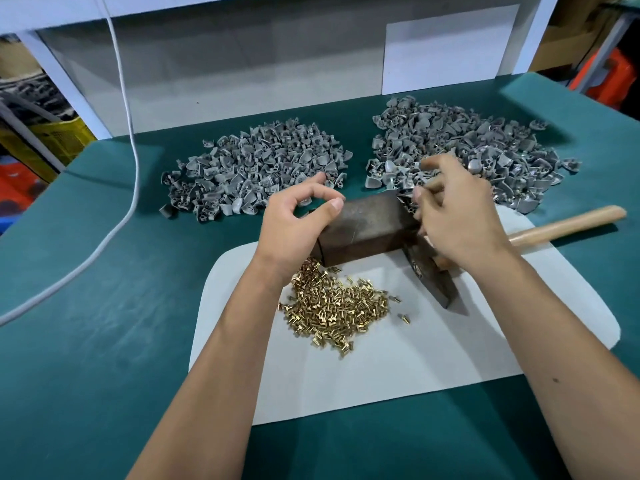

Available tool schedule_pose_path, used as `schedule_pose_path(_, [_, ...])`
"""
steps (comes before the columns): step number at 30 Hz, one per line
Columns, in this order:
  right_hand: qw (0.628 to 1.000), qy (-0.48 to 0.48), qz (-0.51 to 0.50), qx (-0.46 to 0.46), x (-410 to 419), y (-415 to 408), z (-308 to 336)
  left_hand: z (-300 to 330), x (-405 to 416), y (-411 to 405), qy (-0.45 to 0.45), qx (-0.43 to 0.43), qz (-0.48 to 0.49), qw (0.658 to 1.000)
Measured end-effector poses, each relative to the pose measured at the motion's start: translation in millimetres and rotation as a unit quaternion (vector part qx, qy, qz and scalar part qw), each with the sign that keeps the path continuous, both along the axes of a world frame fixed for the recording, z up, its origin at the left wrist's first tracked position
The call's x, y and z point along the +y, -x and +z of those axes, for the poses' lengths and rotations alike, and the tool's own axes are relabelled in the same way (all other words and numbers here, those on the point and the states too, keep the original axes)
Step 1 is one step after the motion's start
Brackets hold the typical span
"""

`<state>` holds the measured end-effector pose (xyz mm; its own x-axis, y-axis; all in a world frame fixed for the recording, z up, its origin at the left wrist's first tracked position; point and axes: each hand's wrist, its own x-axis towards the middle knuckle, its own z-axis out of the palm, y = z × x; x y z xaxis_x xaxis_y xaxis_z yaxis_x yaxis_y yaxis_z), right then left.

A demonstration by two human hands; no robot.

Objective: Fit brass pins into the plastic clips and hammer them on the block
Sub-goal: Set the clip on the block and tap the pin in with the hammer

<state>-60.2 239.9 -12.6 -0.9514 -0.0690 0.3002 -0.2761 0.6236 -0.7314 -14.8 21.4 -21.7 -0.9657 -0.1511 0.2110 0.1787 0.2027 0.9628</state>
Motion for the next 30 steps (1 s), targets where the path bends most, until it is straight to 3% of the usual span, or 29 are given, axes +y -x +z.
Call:
schedule_pose_path(18, [0.996, -0.050, -0.032, 0.060, 5.5, -11.2, 6.0, -3.0, -1.6, 3.3, 0.007, -0.009, 0.042, 0.999])
schedule_pose_path(20, [0.994, -0.075, -0.037, 0.072, 2.8, -14.5, 7.8, -7.5, -8.3, 8.2, 0.055, -0.009, 0.117, 0.992])
schedule_pose_path(24, [0.983, -0.115, -0.052, 0.134, -6.3, -25.3, 16.2, -14.5, -32.8, 9.2, 0.195, -0.041, 0.278, 0.940])
schedule_pose_path(27, [0.974, -0.130, 0.026, 0.185, -23.8, -37.3, 21.6, -18.7, -46.9, 7.2, 0.239, -0.077, 0.298, 0.921])
schedule_pose_path(30, [0.949, -0.206, 0.142, 0.193, -50.8, -49.9, 25.2, -22.1, -53.1, 8.1, 0.268, -0.090, 0.275, 0.919])
